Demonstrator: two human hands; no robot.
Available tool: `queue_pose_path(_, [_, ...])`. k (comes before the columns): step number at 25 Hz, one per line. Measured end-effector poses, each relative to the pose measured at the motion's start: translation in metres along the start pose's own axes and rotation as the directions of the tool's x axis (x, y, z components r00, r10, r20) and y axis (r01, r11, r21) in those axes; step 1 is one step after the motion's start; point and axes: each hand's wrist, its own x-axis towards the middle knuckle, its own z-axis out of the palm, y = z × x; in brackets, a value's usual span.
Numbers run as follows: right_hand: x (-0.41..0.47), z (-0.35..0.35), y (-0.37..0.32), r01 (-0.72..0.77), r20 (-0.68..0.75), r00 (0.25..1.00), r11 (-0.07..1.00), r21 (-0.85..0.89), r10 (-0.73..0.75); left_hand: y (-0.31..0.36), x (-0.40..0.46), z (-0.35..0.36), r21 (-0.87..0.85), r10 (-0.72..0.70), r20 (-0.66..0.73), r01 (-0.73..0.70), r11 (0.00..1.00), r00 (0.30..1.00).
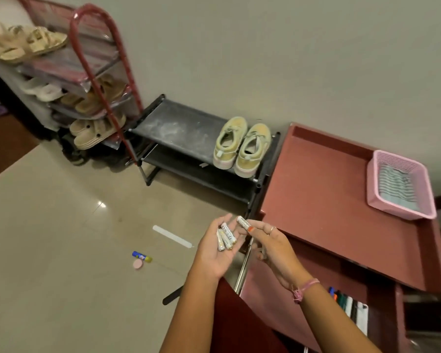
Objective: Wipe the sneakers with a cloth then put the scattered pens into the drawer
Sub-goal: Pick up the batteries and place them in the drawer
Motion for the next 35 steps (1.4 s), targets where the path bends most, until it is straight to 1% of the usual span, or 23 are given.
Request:
queue_pose_path(4, [-0.043,-0.026,0.001,0.105,-0.142,0.982,0.987,-0.123,-0.122,-0.050,-0.017,0.015,-0.034,-0.043,0.045,0.044,0.998,0.998])
queue_pose_path(6, [-0.058,-0.038,0.003,0.139,-0.199,0.965,0.976,-0.168,-0.171,-0.071,-0.020,0.023,0.014,-0.038,0.038,0.038,0.999,0.999])
queue_pose_path(8, [-0.070,-0.051,0.011,0.138,-0.220,0.958,0.968,-0.211,-0.184,-0.089,-0.021,0.027,0.080,-0.041,0.045,0.037,0.996,0.998])
queue_pose_path(9, [-0.075,-0.058,0.017,0.109,-0.221,0.963,0.974,-0.198,-0.153,-0.098,-0.021,0.027,0.084,-0.055,0.053,0.050,0.995,0.997])
queue_pose_path(10, [-0.079,-0.066,0.022,0.070,-0.221,0.970,0.988,-0.140,-0.100,-0.107,-0.020,0.026,0.075,-0.080,0.052,0.076,0.994,0.995])
queue_pose_path(12, [-0.081,-0.089,0.035,-0.037,-0.219,0.974,0.997,0.069,0.051,-0.120,-0.018,0.017,0.072,-0.133,0.026,0.130,0.989,0.991])
queue_pose_path(13, [-0.080,-0.103,0.044,-0.085,-0.222,0.967,0.980,0.181,0.125,-0.127,-0.017,0.012,0.092,-0.157,0.001,0.156,0.983,0.988])
queue_pose_path(14, [-0.078,-0.117,0.055,-0.119,-0.234,0.955,0.959,0.256,0.181,-0.132,-0.015,0.009,0.120,-0.178,-0.027,0.180,0.976,0.984])
queue_pose_path(15, [-0.075,-0.131,0.068,-0.146,-0.257,0.940,0.947,0.286,0.223,-0.136,-0.012,0.007,0.150,-0.194,-0.055,0.200,0.968,0.979])
queue_pose_path(16, [-0.072,-0.143,0.080,-0.174,-0.289,0.925,0.949,0.261,0.249,-0.139,-0.009,0.006,0.177,-0.198,-0.072,0.208,0.962,0.977])
queue_pose_path(17, [-0.069,-0.153,0.094,-0.206,-0.331,0.906,0.958,0.202,0.264,-0.140,-0.006,0.007,0.205,-0.195,-0.076,0.207,0.957,0.978])
queue_pose_path(20, [-0.052,-0.187,0.136,-0.290,-0.493,0.831,0.957,0.014,0.259,-0.142,0.005,0.012,0.292,-0.193,-0.067,0.204,0.935,0.979])
queue_pose_path(22, [-0.041,-0.203,0.156,-0.377,-0.563,0.787,0.919,-0.113,0.254,-0.142,0.012,0.013,0.319,-0.194,-0.083,0.211,0.924,0.977])
queue_pose_path(23, [-0.037,-0.207,0.164,-0.421,-0.574,0.778,0.891,-0.173,0.256,-0.143,0.015,0.013,0.328,-0.194,-0.095,0.215,0.920,0.976])
queue_pose_path(24, [-0.032,-0.210,0.170,-0.449,-0.579,0.777,0.862,-0.235,0.247,-0.143,0.019,0.013,0.338,-0.191,-0.106,0.216,0.916,0.976])
queue_pose_path(26, [-0.022,-0.211,0.179,-0.477,-0.550,0.807,0.787,-0.391,0.215,-0.144,0.029,0.012,0.356,-0.187,-0.131,0.223,0.907,0.973])
queue_pose_path(29, [-0.008,-0.211,0.195,-0.496,-0.436,0.863,0.592,-0.634,0.256,-0.144,0.038,0.011,0.359,-0.192,-0.166,0.241,0.902,0.967])
queue_pose_path(30, [-0.004,-0.211,0.201,-0.478,-0.396,0.878,0.549,-0.686,0.269,-0.144,0.040,0.010,0.355,-0.194,-0.172,0.245,0.902,0.966])
queue_pose_path(33, [-0.001,-0.207,0.204,-0.459,-0.359,0.887,0.478,-0.749,0.290,-0.142,0.045,0.008,0.345,-0.188,-0.182,0.242,0.907,0.965])
queue_pose_path(35, [0.000,-0.207,0.209,-0.446,-0.355,0.894,0.453,-0.772,0.274,-0.142,0.048,0.007,0.342,-0.180,-0.190,0.237,0.909,0.965])
